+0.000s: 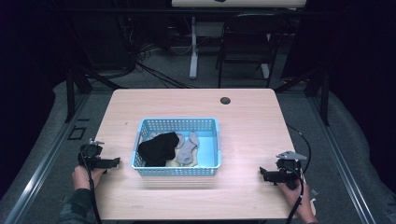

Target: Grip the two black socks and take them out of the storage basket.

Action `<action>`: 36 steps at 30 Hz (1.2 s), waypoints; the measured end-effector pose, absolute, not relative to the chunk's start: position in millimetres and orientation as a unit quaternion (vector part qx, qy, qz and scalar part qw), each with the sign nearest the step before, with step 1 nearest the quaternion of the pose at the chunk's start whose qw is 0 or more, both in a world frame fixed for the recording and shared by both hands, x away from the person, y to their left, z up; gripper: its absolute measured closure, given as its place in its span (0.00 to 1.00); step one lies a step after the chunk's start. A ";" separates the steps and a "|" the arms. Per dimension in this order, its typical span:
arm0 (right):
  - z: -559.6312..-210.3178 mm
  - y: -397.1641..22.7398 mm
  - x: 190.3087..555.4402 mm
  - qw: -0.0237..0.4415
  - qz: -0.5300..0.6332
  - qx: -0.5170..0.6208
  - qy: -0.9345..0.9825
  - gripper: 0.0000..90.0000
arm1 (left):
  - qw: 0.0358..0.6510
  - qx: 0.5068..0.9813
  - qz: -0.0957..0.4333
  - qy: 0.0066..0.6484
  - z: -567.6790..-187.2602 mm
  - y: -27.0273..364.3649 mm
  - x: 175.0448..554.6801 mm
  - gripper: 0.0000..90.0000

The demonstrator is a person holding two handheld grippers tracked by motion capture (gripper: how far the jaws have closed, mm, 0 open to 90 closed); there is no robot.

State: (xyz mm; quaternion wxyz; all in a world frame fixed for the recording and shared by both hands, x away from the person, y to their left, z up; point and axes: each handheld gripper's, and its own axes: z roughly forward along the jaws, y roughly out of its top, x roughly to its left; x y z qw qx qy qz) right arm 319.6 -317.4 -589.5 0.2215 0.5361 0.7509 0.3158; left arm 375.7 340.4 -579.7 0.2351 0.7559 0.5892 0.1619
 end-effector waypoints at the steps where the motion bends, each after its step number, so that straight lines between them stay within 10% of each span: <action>1: -589.5 -317.4 319.6 0.221 0.316 0.536 0.751 0.00 | 0.235 0.756 0.162 0.589 -579.7 340.4 375.7 0.00; 36: -589.8 -316.5 319.1 0.224 0.316 0.540 0.747 0.00 | 0.229 0.781 0.150 0.561 -561.8 336.7 376.8 0.00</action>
